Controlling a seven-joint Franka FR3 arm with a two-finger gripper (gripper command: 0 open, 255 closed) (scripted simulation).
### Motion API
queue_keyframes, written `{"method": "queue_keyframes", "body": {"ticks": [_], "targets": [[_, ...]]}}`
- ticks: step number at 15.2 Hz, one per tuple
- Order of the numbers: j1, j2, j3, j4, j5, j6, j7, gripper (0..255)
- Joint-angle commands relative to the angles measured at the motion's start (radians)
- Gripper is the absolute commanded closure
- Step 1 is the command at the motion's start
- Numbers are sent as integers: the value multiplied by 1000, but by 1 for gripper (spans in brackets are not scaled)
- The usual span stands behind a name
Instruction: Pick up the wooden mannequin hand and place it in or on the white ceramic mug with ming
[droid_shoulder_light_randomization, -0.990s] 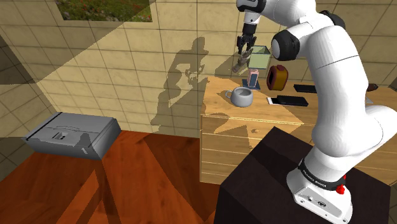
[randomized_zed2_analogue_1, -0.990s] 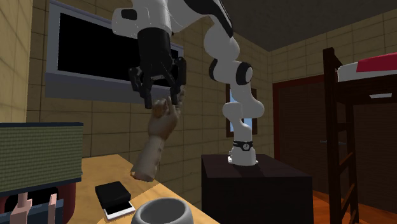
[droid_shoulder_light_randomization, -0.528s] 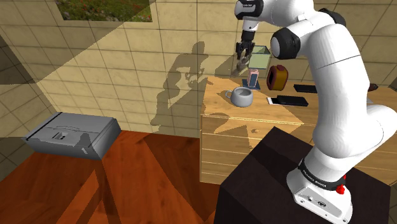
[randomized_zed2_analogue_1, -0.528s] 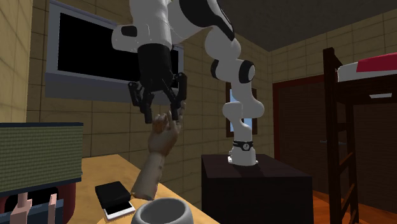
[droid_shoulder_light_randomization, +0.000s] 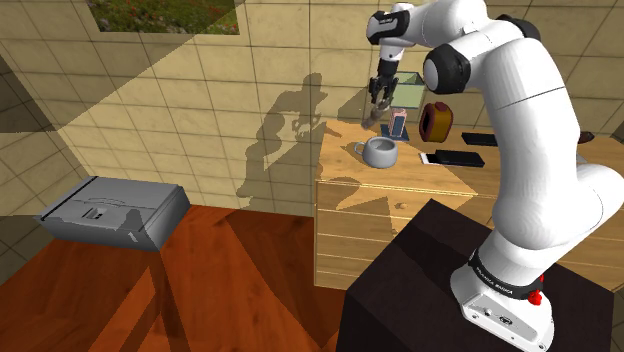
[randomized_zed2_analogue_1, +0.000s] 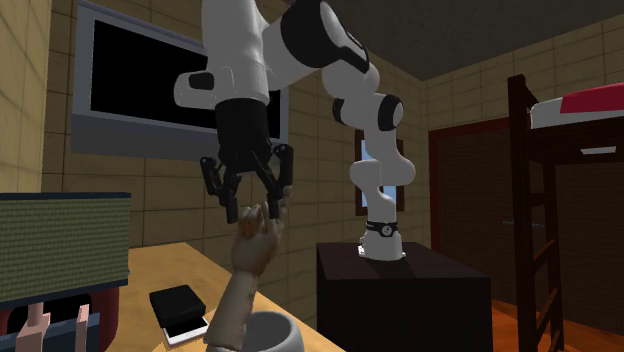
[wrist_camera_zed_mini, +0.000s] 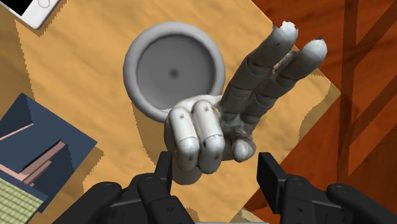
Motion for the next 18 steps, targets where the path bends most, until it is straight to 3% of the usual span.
{"method": "queue_keyframes", "body": {"ticks": [1,11,12,18], "targets": [[3,5,1,-19,3,24,-5,255],[7,12,3,-47,7,57,-12,255],[7,12,3,-47,7,57,-12,0],[0,10,2,-16,4,25,-7,0]]}}
